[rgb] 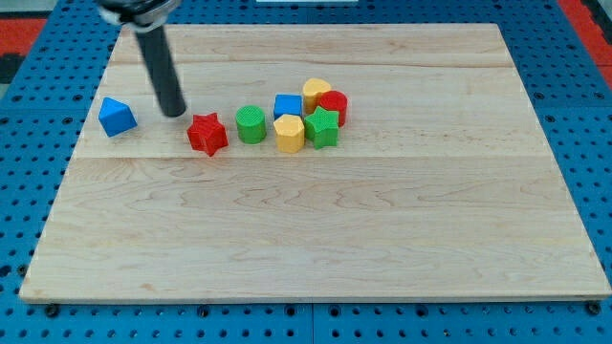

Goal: Push the red star to the top left of blue cube

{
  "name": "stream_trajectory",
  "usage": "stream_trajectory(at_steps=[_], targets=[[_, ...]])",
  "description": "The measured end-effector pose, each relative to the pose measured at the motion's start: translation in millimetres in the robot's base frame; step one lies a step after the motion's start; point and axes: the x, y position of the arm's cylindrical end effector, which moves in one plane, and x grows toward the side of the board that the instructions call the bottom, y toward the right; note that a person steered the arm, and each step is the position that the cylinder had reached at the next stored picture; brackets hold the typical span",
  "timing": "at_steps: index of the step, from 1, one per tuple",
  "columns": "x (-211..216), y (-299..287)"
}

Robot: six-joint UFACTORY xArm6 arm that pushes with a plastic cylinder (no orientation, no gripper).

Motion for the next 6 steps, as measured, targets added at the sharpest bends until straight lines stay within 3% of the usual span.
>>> stream_trajectory(at_steps=[1,2,4,6], targets=[[57.3,1.8],[54.1,30.5],[-1.8,64.2],[-20.1,55.5]])
